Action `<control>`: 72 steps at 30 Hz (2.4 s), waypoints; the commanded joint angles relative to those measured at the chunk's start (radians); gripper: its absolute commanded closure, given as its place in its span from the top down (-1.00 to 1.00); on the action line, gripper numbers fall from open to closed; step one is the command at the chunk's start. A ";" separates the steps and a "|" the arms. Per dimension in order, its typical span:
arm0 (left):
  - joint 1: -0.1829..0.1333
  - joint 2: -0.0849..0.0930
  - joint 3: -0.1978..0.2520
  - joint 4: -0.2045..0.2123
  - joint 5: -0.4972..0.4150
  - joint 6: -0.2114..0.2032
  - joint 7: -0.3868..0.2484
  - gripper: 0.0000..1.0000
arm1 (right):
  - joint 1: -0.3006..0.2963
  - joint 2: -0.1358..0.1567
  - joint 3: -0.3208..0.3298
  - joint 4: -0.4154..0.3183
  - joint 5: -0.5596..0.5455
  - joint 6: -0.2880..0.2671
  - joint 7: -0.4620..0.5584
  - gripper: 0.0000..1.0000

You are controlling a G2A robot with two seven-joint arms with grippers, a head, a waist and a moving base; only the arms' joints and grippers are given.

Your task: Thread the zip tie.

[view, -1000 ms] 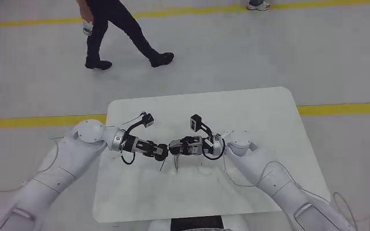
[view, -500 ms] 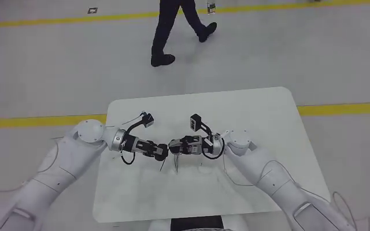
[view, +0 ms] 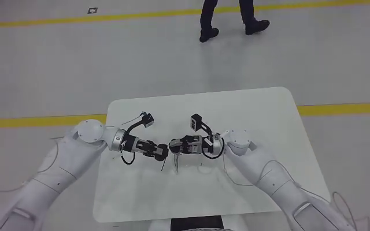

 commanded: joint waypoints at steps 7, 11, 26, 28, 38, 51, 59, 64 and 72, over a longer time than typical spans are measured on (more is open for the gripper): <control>0.000 0.000 0.000 0.000 0.000 0.000 0.000 0.50 | -0.006 0.001 0.006 -0.004 -0.008 0.004 -0.005 -1.00; 0.000 0.000 0.000 0.000 0.000 0.000 0.000 0.68 | -0.013 0.002 0.016 -0.004 -0.006 0.000 -0.016 -1.00; 0.000 0.000 0.000 0.000 0.000 0.000 0.000 1.00 | -0.047 0.012 0.062 -0.035 -0.006 -0.032 -0.087 -1.00; 0.015 -0.003 0.006 -0.006 0.013 0.000 0.042 1.00 | -0.062 0.009 0.072 -0.056 0.017 -0.066 -0.133 -1.00; 0.145 -0.013 -0.140 -0.094 0.014 0.000 0.228 1.00 | -0.139 -0.016 0.069 -0.107 0.041 -0.227 -0.417 -1.00; 0.232 -0.037 -0.246 -0.127 0.021 0.000 0.325 1.00 | -0.161 -0.024 0.073 -0.135 0.026 -0.285 -0.514 -1.00; 0.232 -0.037 -0.246 -0.127 0.021 0.000 0.325 1.00 | -0.161 -0.024 0.073 -0.135 0.026 -0.285 -0.514 -1.00; 0.248 -0.041 -0.243 -0.128 0.050 0.001 0.395 1.00 | -0.182 -0.027 0.084 -0.159 0.027 -0.294 -0.564 -1.00; 0.274 -0.058 -0.246 -0.119 0.043 0.000 0.458 1.00 | -0.217 -0.043 0.068 -0.191 0.033 -0.301 -0.672 -1.00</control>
